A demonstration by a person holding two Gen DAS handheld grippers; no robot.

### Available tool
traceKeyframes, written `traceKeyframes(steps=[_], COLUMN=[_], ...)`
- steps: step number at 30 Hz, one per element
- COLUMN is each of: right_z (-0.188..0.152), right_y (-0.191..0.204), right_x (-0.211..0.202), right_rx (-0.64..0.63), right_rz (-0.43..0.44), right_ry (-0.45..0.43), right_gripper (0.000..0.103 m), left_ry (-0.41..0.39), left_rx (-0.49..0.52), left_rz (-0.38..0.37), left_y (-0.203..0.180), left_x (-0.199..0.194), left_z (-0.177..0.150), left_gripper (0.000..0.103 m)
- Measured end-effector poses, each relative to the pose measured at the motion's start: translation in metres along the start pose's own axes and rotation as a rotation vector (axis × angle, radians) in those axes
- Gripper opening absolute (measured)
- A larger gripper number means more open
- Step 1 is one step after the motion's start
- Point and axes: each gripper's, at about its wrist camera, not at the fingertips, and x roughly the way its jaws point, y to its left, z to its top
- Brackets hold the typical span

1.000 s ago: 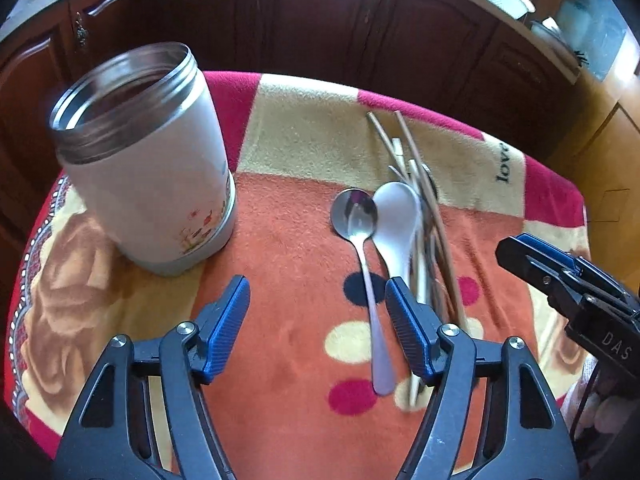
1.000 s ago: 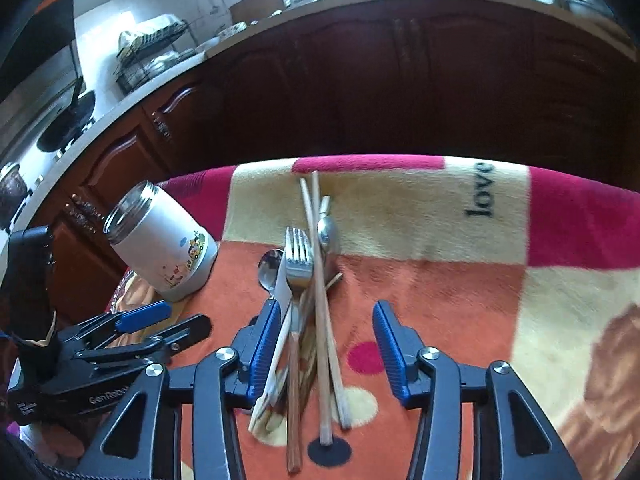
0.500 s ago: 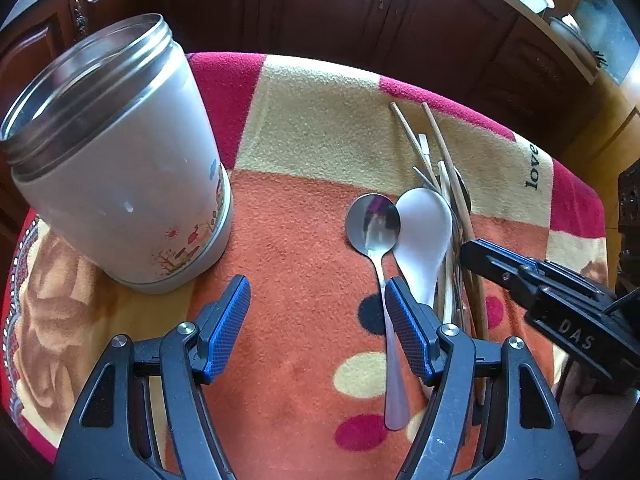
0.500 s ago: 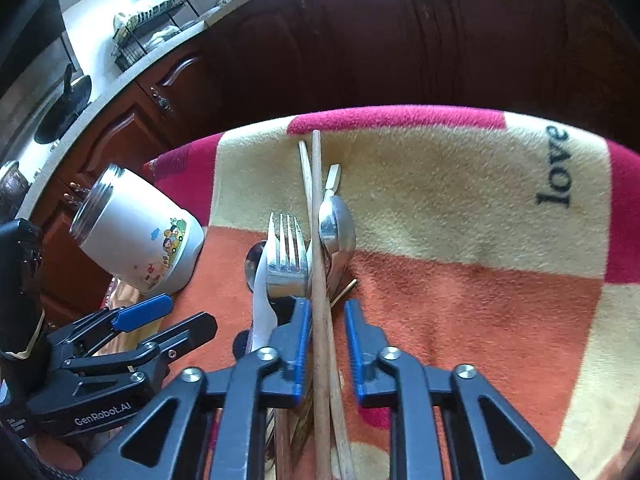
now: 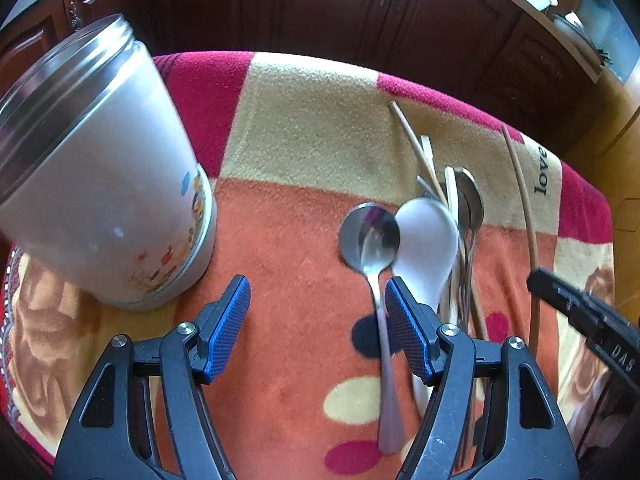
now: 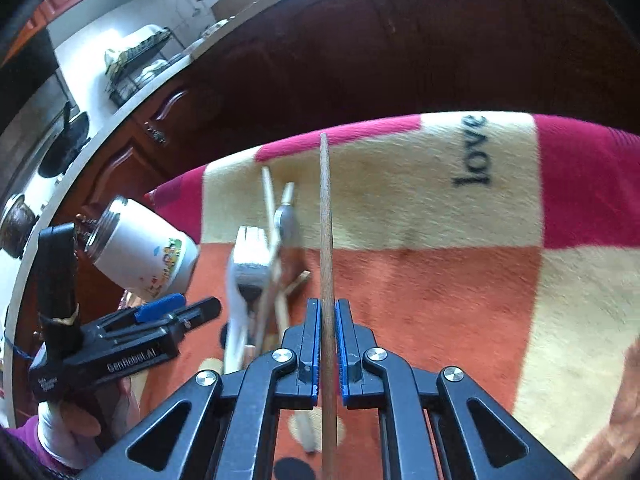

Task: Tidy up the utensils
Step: 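Close the left gripper on a metal spoon while the right gripper holds the chopstick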

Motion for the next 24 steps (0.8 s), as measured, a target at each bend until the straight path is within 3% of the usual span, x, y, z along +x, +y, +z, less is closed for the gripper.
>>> traceKeyframes(steps=[6, 10, 15, 18, 20, 24], right_z=[-0.003, -0.004, -0.003, -0.003, -0.003, -0.003], right_y=[-0.007, -0.012, -0.016, -0.017, -0.017, -0.018], right_x=[0.0, 0.003, 0.007, 0.009, 0.012, 0.012], right_rx=[0.007, 0.021, 0.028, 0.025, 0.024, 0.018], right_rz=[0.004, 0.012, 0.026, 0.034, 0.034, 0.032], right_ry=[0.013, 0.019, 0.035, 0.049, 0.058, 0.077], right_gripper=[0.006, 0.006, 0.006, 0.006, 0.006, 0.006], left_ry=[0.0, 0.009, -0.006, -0.001, 0.018, 0.025], left_rx=[0.031, 0.055, 0.101, 0.112, 0.125, 0.148], left_rz=[0.001, -0.012, -0.046, -0.101, -0.137, -0.1], left_y=[-0.003, -0.003, -0.008, -0.012, -0.013, -0.017], left_x=[0.017, 0.027, 0.033, 0.034, 0.037, 0.03], left_z=[0.015, 0.024, 0.033, 0.036, 0.039, 0.034], left_gripper=[0.069, 0.056, 0.049, 0.036, 0.02, 0.011])
